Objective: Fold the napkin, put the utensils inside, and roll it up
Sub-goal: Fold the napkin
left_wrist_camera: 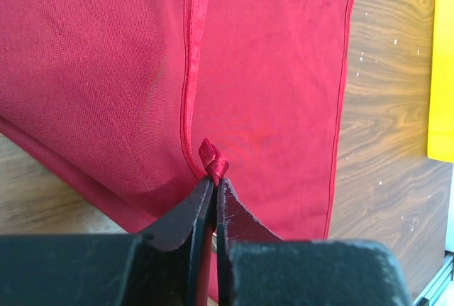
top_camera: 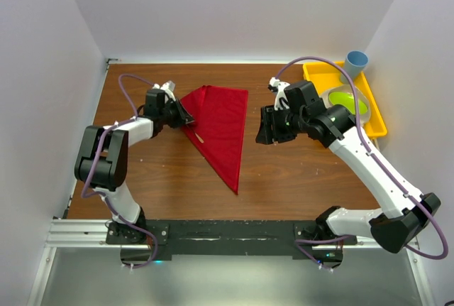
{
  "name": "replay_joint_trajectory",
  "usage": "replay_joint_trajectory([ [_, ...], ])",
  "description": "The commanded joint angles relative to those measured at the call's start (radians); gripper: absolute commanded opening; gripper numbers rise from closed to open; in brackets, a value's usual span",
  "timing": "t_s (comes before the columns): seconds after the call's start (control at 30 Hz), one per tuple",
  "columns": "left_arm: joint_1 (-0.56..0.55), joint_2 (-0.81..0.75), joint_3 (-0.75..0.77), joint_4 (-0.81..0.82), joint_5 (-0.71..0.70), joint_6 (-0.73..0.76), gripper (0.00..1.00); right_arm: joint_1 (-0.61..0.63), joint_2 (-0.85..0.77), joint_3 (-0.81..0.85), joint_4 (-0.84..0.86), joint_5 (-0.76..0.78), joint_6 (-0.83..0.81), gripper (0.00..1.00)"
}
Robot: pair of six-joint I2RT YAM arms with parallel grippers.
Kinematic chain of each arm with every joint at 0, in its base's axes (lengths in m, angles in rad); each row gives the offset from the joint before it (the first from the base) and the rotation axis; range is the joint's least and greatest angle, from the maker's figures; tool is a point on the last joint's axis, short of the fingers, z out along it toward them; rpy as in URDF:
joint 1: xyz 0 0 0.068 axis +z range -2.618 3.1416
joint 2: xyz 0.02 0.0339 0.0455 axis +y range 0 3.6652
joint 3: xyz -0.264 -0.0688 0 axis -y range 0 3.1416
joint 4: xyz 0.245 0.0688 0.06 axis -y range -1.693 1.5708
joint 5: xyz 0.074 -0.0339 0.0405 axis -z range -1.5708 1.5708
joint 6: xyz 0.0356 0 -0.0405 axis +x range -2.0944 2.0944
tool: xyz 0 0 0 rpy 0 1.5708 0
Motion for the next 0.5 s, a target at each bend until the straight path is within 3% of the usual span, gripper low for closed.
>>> replay_joint_trajectory([
  [0.0,-0.003,0.004,-0.009,0.04,0.022,0.028,0.17,-0.005,-0.009,0.001,0.029,-0.023,-0.015,0.52],
  [0.2,-0.003,-0.054,0.015,0.039,0.108,0.002,0.55,-0.006,0.029,-0.025,0.048,-0.042,-0.015,0.53],
  [0.27,0.002,-0.126,0.049,-0.011,0.131,-0.018,0.8,-0.005,0.056,-0.02,0.077,-0.043,-0.01,0.53],
  [0.4,0.009,-0.194,0.079,-0.021,0.143,-0.091,0.82,-0.008,0.265,0.053,0.119,-0.069,0.03,0.54],
  [0.47,0.017,-0.175,0.101,-0.026,0.142,-0.099,0.75,-0.008,0.343,0.118,0.18,-0.114,0.063,0.54],
])
